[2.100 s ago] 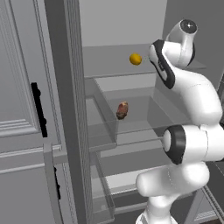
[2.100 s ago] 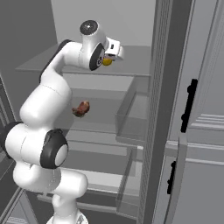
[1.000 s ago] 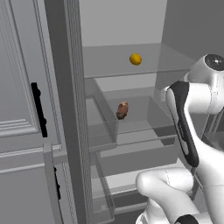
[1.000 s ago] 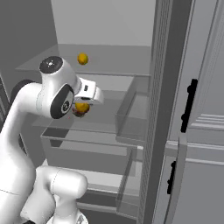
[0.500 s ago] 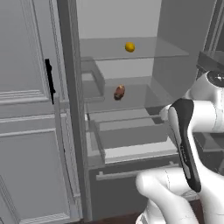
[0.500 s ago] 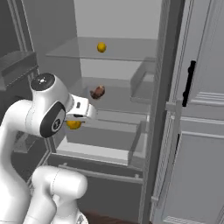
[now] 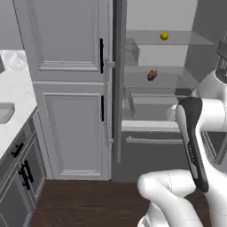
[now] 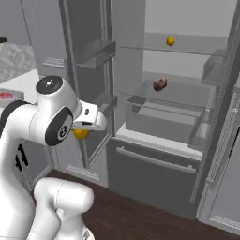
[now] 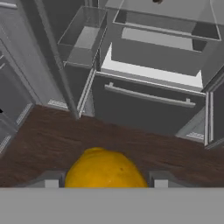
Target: Place one lemon and one steak in each tupperware on the nearby counter, to pack two identical lunches.
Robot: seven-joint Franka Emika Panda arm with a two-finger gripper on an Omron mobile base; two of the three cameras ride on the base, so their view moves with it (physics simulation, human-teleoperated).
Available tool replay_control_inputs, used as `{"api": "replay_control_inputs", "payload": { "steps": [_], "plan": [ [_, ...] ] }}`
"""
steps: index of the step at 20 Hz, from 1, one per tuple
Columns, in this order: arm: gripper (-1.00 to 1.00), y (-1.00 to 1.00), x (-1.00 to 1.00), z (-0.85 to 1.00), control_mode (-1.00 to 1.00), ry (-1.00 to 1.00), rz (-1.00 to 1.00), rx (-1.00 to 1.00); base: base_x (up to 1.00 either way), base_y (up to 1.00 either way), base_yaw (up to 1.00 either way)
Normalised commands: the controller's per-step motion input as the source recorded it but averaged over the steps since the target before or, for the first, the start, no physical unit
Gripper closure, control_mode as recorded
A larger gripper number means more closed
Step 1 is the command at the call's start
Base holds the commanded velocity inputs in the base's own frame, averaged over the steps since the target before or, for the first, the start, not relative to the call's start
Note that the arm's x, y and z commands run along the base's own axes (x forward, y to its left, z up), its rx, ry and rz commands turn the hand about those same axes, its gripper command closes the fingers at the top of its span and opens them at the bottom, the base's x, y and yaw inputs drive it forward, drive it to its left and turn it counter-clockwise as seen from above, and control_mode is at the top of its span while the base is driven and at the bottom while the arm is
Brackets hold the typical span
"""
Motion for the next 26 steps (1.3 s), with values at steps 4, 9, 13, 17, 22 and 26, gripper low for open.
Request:
{"api": "replay_control_inputs", "payload": {
  "steps": [4, 9, 13, 17, 22, 26],
  "plan": [
    [1.00, 0.00, 0.00, 0.00, 1.00, 0.00, 0.00, 0.00, -0.49, 0.52, 0.75],
    [1.00, 0.00, 0.00, 0.00, 1.00, 0.00, 0.00, 0.00, -0.11, 0.45, 0.78],
    [1.00, 0.00, 0.00, 0.00, 1.00, 0.00, 0.00, 0.00, 0.46, 0.40, 0.69],
    [1.00, 0.00, 0.00, 0.00, 1.00, 0.00, 0.00, 0.00, 0.77, 0.29, 0.60],
    [1.00, 0.00, 0.00, 0.00, 1.00, 0.00, 0.00, 0.00, 0.57, 0.02, 0.32],
    [1.00, 0.00, 0.00, 0.00, 1.00, 0.00, 0.00, 0.00, 0.77, -0.17, 0.05]
  ]
}}
